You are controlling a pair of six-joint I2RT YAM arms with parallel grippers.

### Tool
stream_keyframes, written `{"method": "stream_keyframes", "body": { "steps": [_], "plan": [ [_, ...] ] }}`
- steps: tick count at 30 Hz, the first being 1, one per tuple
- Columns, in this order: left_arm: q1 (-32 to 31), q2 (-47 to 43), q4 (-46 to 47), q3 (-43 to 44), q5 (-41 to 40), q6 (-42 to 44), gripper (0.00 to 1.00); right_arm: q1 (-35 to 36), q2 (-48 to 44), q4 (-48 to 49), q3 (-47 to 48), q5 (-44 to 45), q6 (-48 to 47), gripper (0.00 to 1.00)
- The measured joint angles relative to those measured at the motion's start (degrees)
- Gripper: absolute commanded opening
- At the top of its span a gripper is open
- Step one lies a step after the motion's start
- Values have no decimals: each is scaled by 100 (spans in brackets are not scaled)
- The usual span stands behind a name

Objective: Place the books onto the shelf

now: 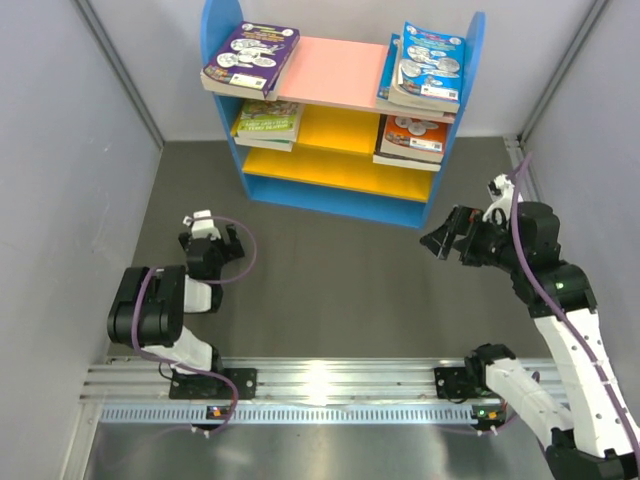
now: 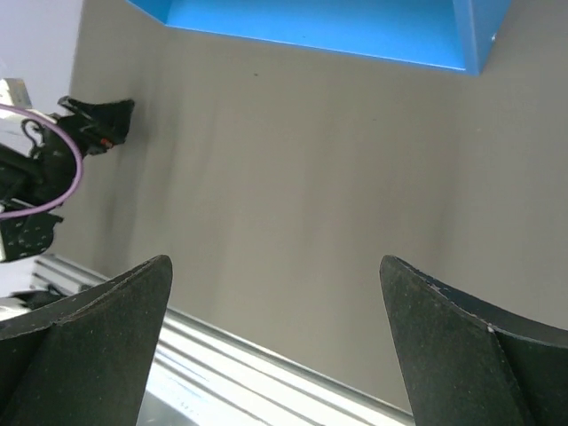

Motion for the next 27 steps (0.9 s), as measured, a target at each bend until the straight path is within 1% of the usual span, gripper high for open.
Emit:
{"method": "stream_keyframes", "body": {
  "steps": [2,5,9,12,15,18,22,25,27],
  "plan": [
    [0,42,74,-155,13,11,98,2,-68,186,-186,31,-116,100],
    [0,46,181,-184,17,35,99,7,-245,726,-629,11,-201,100],
    [0,46,306,-173,173,109,99,9,-498,1882,-1596,52,-186,100],
    [-9,48,299,-118,404,214,99,13,-457,2516,-2159,632,52,100],
    [-26,48,295,-111,507,240,99,11,-127,2999,-2492,1351,85,100],
    [-26,48,295,-111,562,256,99,11,481,3738,-2828,1864,-505,100],
    [-26,48,295,-111,590,271,99,-57,1294,4699,-3222,2334,-1626,100],
    [-26,48,295,-111,592,273,99,-295,1858,5641,-3665,2347,-2299,100],
    [-26,48,295,-111,595,275,99,-560,2120,6432,-4116,2332,-2444,100]
  ]
}}
